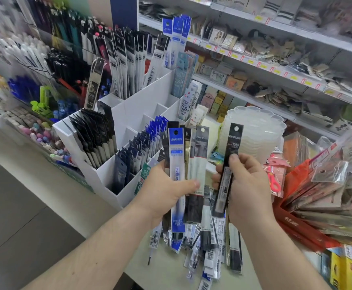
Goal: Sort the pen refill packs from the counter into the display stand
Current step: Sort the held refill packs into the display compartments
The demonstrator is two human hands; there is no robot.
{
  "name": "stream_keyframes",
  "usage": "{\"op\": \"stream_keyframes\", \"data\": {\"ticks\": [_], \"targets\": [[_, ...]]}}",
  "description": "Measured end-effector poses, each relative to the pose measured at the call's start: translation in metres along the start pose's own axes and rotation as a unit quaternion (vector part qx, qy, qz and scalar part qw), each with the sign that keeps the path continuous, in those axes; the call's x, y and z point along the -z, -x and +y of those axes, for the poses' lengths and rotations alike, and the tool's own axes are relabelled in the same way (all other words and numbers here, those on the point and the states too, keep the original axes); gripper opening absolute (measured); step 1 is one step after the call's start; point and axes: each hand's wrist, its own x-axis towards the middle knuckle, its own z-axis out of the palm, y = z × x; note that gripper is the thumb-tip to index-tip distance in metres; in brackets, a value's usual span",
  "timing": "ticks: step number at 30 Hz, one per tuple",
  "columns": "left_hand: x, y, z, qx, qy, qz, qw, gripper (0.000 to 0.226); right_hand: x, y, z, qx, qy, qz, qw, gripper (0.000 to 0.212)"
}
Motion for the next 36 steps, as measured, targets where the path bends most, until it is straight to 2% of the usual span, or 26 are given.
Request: {"op": "stream_keyframes", "data": {"ticks": [3,6,11,13,15,20,23,28,32,36], "targets": [[0.003,0.000,0.002,-0.004,0.005,0.007,1.000,0.031,0.003,-0.003,-0.003,-0.072,0.009,-0.030,0.997,0.021],[0.002,0.001,0.003,-0.007,0.011,0.005,1.000,0.033,0.005,-0.003,-0.002,-0.100,0.027,-0.068,0.992,0.026],[0.005,0.004,0.003,-0.004,0.015,-0.005,1.000,0.035,0.010,-0.004,0.001,-0.129,-0.057,-0.126,0.982,0.047],[0.006,0.006,0.004,0.001,0.010,-0.017,1.000,0.034,0.009,-0.003,0.002,-0.118,-0.030,-0.155,0.980,0.045],[0.007,0.009,0.006,0.001,0.003,-0.026,1.000,0.035,0.007,-0.003,0.002,-0.099,0.017,-0.152,0.983,0.043],[0.015,0.014,0.009,-0.007,-0.013,0.002,1.000,0.040,-0.002,-0.006,-0.002,-0.028,0.039,-0.124,0.991,0.059],[0.021,0.019,0.009,-0.009,-0.013,0.006,1.000,0.040,-0.010,0.000,-0.001,0.017,0.076,-0.146,0.986,0.048],[0.017,0.027,0.009,-0.024,0.002,0.005,1.000,0.034,-0.036,0.011,0.018,0.060,0.161,-0.133,0.976,0.063],[0.019,0.030,0.006,-0.018,-0.011,0.005,1.000,0.035,-0.044,0.016,0.031,0.067,0.152,-0.124,0.978,0.053],[0.029,0.030,0.008,-0.007,-0.034,0.016,0.999,0.035,-0.044,0.018,0.023,0.032,0.133,-0.188,0.973,0.037]]}}
